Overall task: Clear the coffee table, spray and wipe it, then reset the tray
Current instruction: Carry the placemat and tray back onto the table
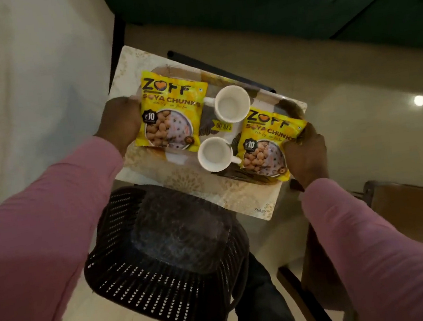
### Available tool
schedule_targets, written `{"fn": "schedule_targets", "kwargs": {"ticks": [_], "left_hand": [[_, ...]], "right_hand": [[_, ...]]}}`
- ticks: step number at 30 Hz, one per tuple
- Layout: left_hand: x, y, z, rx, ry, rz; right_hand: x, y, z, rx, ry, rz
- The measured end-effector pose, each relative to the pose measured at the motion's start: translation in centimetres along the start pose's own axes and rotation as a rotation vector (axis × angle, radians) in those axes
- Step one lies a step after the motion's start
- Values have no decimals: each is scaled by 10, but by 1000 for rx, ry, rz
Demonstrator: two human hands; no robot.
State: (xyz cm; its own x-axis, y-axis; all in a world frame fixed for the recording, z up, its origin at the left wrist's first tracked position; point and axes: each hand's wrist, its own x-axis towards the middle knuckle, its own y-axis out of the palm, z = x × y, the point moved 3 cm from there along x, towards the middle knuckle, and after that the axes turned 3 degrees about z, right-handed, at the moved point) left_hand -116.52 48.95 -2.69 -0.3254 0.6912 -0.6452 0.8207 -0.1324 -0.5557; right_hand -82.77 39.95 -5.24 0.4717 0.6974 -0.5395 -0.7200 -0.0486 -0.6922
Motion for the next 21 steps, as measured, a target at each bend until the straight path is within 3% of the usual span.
{"fn": "schedule_targets", "kwargs": {"ticks": [5,15,21], "left_hand": [[-43,-4,-31,-78,152,42],[-129,14,12,-55,110,39],[-167,53,20,-36,209,8]], "right_hand": [[-20,-40,-4,20,11,-108],[-109,-102,-56,122,57,-178],[-142,-139,-101,199,98,-220]]}}
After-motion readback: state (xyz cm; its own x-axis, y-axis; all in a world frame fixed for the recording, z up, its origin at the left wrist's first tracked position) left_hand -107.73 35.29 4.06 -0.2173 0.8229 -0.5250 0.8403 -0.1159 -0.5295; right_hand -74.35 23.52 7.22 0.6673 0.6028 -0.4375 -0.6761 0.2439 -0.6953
